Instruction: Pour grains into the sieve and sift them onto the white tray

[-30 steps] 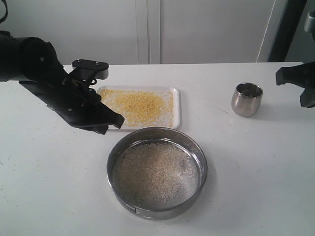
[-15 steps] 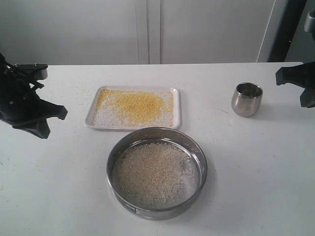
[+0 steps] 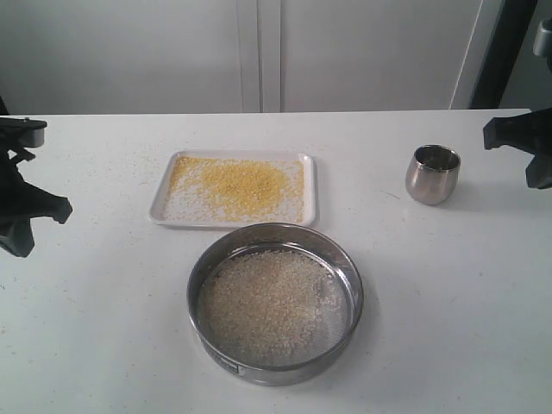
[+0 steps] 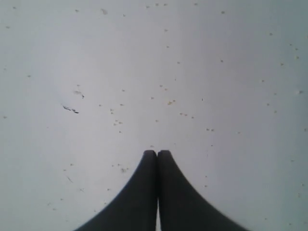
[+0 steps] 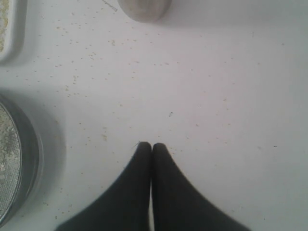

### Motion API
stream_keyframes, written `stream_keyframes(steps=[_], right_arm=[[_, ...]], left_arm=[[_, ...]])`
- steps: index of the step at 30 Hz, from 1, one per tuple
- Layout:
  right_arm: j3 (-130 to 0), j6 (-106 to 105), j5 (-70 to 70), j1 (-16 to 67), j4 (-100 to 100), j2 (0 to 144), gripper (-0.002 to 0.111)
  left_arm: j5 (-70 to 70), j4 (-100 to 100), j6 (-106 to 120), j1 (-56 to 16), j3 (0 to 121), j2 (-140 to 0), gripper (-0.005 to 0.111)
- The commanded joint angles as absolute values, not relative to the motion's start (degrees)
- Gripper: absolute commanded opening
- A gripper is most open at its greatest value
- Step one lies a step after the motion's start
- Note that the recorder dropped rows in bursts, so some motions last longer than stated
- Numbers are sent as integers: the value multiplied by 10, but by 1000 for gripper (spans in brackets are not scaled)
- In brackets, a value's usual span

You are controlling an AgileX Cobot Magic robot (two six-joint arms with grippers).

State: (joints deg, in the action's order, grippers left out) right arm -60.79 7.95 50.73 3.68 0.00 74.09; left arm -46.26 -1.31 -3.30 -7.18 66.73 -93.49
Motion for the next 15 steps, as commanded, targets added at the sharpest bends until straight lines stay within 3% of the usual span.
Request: stream_keyframes(steps=[1,15], right_arm=[[-606,82,504,36,0,736,0],[-606,82,504,36,0,736,0]], left_arm=[[-476,-16,-45,-70,641,-902,0],[-469,32,-39,46,611,-842,0]])
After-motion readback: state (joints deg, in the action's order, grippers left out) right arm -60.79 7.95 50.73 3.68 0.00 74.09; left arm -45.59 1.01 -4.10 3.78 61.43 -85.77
